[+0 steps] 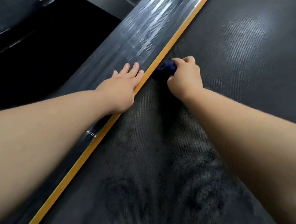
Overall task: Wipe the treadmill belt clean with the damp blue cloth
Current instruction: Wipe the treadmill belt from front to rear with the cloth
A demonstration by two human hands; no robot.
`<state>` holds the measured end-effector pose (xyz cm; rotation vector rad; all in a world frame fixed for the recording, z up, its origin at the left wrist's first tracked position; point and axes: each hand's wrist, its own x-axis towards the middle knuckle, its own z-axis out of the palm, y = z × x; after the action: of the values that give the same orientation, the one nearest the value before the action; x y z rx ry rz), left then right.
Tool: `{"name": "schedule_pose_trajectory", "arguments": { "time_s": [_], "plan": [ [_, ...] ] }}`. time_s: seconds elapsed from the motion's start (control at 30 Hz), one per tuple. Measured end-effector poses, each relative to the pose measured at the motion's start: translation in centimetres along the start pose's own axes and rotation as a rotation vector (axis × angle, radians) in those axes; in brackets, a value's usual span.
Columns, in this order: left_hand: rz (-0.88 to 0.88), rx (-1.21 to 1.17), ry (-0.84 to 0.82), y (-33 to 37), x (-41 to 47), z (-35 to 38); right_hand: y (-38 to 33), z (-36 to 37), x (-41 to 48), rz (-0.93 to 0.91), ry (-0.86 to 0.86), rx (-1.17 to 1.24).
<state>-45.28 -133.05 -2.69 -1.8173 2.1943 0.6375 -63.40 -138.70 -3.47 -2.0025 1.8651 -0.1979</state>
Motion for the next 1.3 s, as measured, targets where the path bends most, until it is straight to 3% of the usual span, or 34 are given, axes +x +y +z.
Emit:
{"name": "schedule_pose_trajectory", "arguments": {
  "time_s": [0.07,0.23,0.37,0.47,0.6,0.83,1.0,1.3],
  "plan": [
    [-0.003,0.000,-0.008,0.0,0.0,0.1,-0.5,0.1,-0.8,-0.023,-0.027,-0.026],
    [-0.024,-0.003,-0.024,0.4,-0.3,-0.8,-2.5,2.0,-5.0,-0.288,-0.021,-0.125],
    [-0.016,0.002,-0.012,0.2,-0.1,-0.6,-1.6,-0.9,-3.4,-0.298,-0.262,-0.170],
    [-0.012,-0.002,-0.018,0.1,0.0,-0.5,-1.3,-2.0,-2.7,-0.403,-0.410,-0.297],
    [-0.001,-0.004,-0.028,0.4,-0.2,-1.0,-0.2,-2.1,-1.0,-0.507,-0.349,-0.282],
    [-0.011,-0.008,0.013,0.2,-0.2,-0.2,0.6,-1.5,-1.1,-0.285,-0.182,-0.101],
    [-0.006,-0.013,0.032,0.1,-0.1,0.0,-1.6,1.9,-6.0,-0.527,-0.255,-0.053],
    [0.014,-0.005,0.078,0.3,-0.6,0.1,-2.5,2.4,-3.5,-0.228,-0.063,-0.052]
  ]
}}
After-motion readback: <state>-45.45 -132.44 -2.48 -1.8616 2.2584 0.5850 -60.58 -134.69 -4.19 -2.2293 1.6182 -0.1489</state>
